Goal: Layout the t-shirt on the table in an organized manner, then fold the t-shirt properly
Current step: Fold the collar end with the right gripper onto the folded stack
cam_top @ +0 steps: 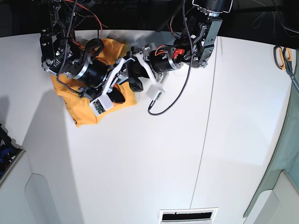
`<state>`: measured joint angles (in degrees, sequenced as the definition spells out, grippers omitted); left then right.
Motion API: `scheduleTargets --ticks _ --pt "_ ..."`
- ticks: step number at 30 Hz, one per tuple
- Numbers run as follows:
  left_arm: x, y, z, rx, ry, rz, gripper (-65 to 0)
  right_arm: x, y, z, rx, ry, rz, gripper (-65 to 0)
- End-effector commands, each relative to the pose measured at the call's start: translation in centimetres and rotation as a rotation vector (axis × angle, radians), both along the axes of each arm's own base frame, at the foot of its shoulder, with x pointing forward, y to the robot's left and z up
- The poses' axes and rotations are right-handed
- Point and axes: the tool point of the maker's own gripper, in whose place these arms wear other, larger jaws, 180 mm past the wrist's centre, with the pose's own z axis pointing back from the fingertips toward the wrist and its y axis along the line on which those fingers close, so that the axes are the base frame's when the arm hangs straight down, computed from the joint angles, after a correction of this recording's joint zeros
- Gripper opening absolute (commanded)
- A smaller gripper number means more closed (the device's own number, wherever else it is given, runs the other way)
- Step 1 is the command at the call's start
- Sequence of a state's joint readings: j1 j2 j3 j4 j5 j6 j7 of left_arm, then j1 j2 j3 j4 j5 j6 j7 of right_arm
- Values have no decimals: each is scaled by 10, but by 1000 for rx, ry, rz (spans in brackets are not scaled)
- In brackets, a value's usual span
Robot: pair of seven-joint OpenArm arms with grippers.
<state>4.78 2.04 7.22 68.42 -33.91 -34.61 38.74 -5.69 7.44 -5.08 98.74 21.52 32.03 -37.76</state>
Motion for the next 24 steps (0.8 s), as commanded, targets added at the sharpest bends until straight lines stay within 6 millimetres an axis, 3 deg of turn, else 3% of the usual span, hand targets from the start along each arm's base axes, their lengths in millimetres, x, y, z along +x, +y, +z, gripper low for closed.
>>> scheduleTargets --ticks 1,11,14,20,24 --pt "-14 5 -12 34 61 -26 -294 10 2 15 25 -49 1 -281" --pt "-18 -4 -1 -33 62 -62 -294 12 -7 7 -62 -28 16 -281" --pt "-21 -7 2 -57 74 -74 -294 22 -18 13 -54 -59 -33 -282" --pt "-26 -9 4 -66 68 -111 -294 67 -96 39 -77 -153 -287 -281" --pt "-27 -9 4 -66 68 -117 -294 76 -155 48 -107 -169 -422 -284"
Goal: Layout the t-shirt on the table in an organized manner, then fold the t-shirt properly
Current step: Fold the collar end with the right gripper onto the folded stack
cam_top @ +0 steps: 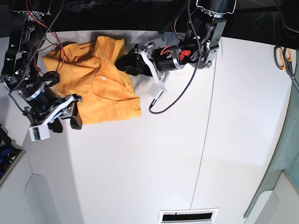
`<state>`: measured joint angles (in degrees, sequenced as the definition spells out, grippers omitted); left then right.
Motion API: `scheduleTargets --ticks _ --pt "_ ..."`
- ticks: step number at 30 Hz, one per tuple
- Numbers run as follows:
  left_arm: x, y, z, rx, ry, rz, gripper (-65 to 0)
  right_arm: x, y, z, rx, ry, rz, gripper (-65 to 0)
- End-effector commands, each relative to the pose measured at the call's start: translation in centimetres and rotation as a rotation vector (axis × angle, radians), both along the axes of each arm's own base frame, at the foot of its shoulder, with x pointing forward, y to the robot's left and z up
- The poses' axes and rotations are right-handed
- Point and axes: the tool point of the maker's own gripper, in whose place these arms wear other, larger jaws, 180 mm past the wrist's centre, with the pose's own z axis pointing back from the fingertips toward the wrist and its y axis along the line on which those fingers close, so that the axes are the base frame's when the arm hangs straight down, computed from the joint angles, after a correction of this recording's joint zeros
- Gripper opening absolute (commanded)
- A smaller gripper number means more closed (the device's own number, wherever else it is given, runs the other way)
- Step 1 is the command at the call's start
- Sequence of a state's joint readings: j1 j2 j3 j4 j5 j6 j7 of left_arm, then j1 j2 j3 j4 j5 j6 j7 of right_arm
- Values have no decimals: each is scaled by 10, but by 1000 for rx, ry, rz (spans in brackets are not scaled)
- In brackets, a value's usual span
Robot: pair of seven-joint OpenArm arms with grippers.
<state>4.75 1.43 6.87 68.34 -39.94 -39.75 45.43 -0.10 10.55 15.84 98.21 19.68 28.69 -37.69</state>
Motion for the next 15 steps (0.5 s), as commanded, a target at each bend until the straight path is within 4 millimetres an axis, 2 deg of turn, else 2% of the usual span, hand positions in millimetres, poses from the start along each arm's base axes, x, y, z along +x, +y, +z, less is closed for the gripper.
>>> scheduleTargets --ticks 1,2,3,5,6,11,15 --pt "-11 -2 -5 12 33 -27 -294 8 -15 13 -1 -45 -24 -295" --pt "-11 -2 -5 12 33 -27 -294 7 -25 11 0 -36 -38 -335" --pt "-11 -2 -5 11 33 -27 -294 6 -32 7 4 -21 -46 -406" --pt "-9 -3 -4 6 26 -22 -294 2 -42 -9 2 28 -53 -616" --pt "-9 -3 -4 4 25 -20 -294 -1 -44 -18 0 55 -48 -650" --pt "-6 -3 -2 2 17 -14 -294 -18 -41 -59 75 175 -16 -650" --pt "-1 -3 0 4 5 -13 -294 -32 -25 -64 195 248 12 -650"
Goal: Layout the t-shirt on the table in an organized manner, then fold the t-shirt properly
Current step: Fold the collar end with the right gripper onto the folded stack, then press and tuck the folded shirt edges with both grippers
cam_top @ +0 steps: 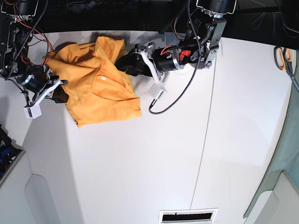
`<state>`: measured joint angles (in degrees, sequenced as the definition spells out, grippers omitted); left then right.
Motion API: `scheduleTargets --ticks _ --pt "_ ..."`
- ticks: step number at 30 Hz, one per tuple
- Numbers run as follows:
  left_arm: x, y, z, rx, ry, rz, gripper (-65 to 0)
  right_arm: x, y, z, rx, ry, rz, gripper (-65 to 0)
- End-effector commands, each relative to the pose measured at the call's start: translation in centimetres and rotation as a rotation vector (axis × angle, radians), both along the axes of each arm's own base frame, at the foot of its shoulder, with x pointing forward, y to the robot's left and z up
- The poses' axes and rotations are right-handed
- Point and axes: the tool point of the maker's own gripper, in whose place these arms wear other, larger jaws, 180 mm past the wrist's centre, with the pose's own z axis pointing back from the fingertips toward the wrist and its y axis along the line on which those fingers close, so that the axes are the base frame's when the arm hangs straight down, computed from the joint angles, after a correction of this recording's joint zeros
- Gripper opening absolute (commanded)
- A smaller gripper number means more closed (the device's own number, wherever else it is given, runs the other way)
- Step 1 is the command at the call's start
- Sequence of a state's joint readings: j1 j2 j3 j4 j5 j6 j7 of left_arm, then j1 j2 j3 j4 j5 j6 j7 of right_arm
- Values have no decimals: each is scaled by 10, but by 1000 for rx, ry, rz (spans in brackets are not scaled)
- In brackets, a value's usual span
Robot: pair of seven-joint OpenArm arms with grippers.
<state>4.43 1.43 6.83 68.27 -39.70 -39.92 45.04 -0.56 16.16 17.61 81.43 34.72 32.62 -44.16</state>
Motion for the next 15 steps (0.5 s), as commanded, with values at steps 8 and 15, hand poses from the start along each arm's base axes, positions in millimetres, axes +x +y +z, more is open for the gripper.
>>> scheduleTargets --ticks 8,15 --pt "7 4 -7 54 11 29 -294 -39 30 31 108 -58 80 -650" --pt "29 3 4 50 -39 38 -294 -93 45 25 133 6 111 -650"
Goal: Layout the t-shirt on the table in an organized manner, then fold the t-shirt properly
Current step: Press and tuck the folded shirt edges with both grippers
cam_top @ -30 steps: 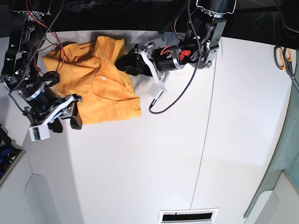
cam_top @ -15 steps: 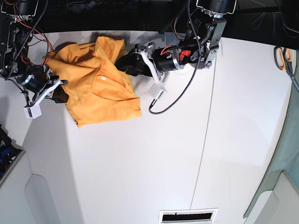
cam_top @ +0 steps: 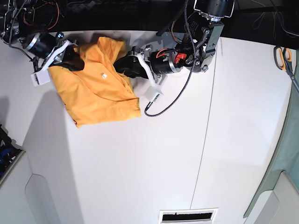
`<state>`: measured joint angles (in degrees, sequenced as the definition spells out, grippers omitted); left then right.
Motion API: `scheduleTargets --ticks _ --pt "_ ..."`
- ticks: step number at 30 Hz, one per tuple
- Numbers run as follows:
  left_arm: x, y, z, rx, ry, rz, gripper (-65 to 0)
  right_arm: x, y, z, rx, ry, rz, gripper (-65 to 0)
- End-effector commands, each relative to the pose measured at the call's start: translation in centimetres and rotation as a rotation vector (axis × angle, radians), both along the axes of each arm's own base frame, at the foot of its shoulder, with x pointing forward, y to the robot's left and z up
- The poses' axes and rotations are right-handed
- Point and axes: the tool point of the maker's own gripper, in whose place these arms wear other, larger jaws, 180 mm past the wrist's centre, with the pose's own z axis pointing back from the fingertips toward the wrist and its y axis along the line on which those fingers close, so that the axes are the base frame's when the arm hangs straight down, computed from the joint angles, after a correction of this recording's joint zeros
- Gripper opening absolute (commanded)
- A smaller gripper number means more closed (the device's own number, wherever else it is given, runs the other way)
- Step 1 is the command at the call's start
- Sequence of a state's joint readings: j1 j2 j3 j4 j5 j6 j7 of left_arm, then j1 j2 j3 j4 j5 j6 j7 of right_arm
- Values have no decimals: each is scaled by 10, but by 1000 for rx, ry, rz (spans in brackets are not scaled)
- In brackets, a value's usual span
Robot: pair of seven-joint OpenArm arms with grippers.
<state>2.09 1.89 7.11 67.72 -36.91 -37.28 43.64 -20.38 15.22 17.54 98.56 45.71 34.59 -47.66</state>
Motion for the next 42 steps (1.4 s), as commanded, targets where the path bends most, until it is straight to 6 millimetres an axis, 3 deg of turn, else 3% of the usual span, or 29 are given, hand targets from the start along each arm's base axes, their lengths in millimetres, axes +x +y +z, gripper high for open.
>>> scheduleTargets --ticks 1,5,9,12,17,19,21,25,31,33,37,42 --pt "13 1 6 4 -22 16 -294 3 0 11 19 -38 -2 -650" --pt "22 1 11 4 -42 14 -294 -4 0 8 27 -26 -9 -650" --pt "27 3 15 22 -48 -19 -294 12 -2 18 36 -95 -37 -650" --pt "39 11 30 30 -100 -27 -295 33 -4 28 16 -145 -33 -650" --pt "64 42 70 97 -277 -32 -296 79 -14 51 -65 -275 -42 -650" --pt "67 53 82 119 -319 -41 -338 98 -22 61 -125 -328 -52 -650" --pt "65 55 95 94 -339 -47 -420 116 -31 67 -182 -367 -68 -650" --pt "41 32 121 -27 -390 -105 -542 150 -45 67 -204 -391 -115 -650" --pt "-29 -45 132 -190 -342 -282 -561 196 -63 45 -145 -323 -196 -650" --pt "-42 -68 138 -226 -354 -307 -560 206 -66 36 -136 -289 -210 -650" --pt "-47 -94 132 -235 -342 -302 -560 209 -63 20 -115 -233 -205 -650" --pt "-59 -110 97 -229 -211 -298 -560 195 -47 -15 -175 -146 -119 -650"
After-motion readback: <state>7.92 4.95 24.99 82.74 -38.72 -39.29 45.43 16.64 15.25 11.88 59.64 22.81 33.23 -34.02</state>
